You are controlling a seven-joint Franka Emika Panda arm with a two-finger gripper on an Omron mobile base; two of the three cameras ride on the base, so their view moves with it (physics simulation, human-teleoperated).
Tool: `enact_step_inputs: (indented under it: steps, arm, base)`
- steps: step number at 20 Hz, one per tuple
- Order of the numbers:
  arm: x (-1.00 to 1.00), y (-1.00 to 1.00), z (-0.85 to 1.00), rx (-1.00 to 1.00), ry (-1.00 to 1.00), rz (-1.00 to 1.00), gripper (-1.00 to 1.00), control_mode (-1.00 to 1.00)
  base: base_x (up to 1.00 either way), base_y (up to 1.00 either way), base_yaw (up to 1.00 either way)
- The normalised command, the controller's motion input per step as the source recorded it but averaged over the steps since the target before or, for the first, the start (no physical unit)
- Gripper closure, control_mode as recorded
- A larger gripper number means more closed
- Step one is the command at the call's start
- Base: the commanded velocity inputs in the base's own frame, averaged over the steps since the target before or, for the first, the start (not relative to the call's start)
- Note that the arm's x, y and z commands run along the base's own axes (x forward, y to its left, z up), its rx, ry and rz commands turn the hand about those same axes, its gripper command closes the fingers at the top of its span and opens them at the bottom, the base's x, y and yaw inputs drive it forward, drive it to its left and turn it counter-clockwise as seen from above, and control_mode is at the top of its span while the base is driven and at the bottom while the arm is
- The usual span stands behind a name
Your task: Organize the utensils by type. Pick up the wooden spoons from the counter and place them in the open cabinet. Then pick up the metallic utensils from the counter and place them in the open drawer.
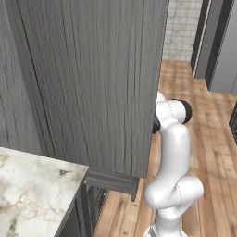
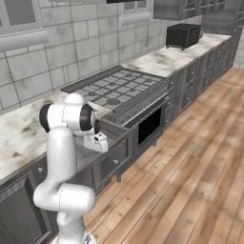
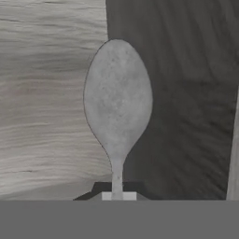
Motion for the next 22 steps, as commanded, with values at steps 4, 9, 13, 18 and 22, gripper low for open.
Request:
enact_step_inputs:
  steps: [4, 9, 13, 18, 22]
  arm:
    - [-0.64, -0.49, -0.28, -0.07, 0.09, -0.03, 1.0, -1.0]
    - [-0.76, -0.61, -0.18, -0.03, 0.06, -0.02, 1.0, -1.0]
    - [-0.79, -0.69, -0.09, 0.0, 0.03, 0.0, 1.0, -1.0]
    - [-0.84, -0.67, 0.0, 0.0, 0.01, -0.01, 1.0, -1.0]
    - [-0.85, -0.7, 0.0, 0.0, 0.0, -0.02, 1.0, -1.0]
  base:
    - [0.0, 0.0, 0.0]
    - [0.0, 0.0, 0.0]
    - [0.0, 0.0, 0.0]
    - [0.0, 0.0, 0.0]
    - [0.0, 0.0, 0.0]
